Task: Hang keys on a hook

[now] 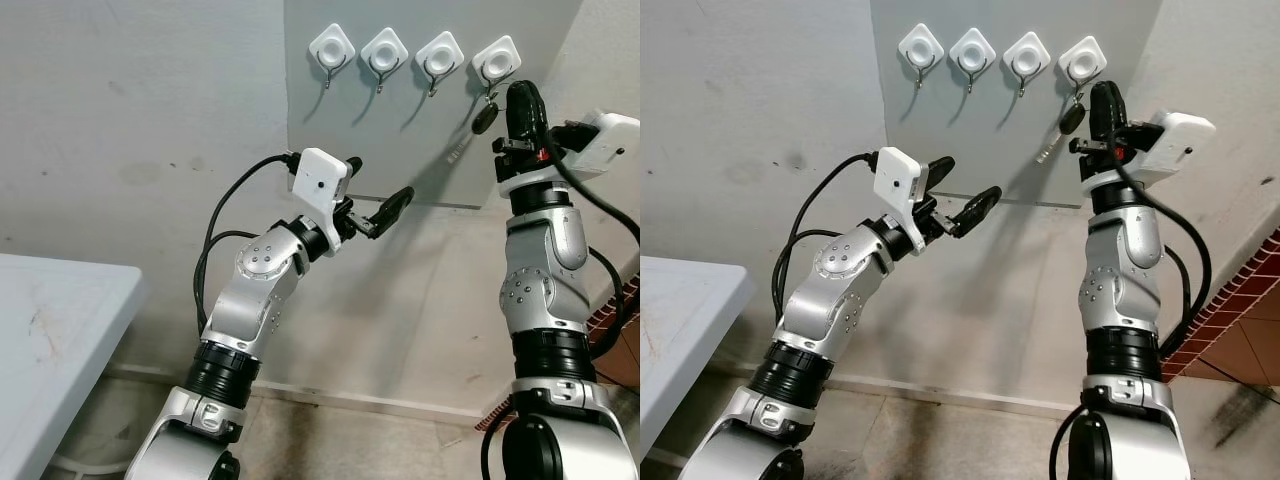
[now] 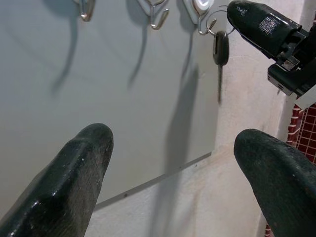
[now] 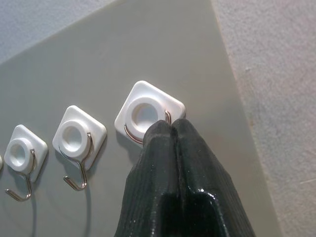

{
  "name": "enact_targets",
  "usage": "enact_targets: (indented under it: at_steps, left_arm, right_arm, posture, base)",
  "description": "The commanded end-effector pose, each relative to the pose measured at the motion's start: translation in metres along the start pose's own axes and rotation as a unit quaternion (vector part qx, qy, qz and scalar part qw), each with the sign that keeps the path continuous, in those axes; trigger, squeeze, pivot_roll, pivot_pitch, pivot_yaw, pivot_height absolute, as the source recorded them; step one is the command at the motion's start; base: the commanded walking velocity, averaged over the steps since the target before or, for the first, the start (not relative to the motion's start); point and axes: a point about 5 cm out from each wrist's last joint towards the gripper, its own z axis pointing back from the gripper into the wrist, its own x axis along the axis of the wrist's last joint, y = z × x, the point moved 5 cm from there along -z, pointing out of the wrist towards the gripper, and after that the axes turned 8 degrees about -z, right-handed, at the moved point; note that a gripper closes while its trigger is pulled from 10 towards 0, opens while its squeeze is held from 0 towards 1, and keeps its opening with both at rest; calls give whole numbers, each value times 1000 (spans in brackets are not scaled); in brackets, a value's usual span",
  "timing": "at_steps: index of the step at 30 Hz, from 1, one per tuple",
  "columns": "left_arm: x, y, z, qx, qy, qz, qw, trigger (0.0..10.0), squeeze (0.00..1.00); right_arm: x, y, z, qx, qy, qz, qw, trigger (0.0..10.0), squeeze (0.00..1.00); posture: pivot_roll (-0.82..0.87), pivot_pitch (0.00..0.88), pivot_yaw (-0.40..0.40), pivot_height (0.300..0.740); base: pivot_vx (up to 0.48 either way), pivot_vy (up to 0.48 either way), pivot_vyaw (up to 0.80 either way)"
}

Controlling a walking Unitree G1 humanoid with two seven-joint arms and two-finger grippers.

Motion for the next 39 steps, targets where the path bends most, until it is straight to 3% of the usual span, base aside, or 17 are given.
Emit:
enact_targets:
  at_steps: [1,39]
  left_arm:
    - [5,2,-3,1,-6,0,1000,10000,0]
    - [8,13,2,23,-6,3,1000,10000,0]
  right_arm:
    - [5,-2,-4,-6,-9,-11,1000,10000,0]
    - [-35,-13,15,-43,54,-44,997,10000,0]
  posture:
    - [-52,4,9,740]
    - [-37,17,2,740]
  base:
    - [0,0,0]
    - [0,0,0]
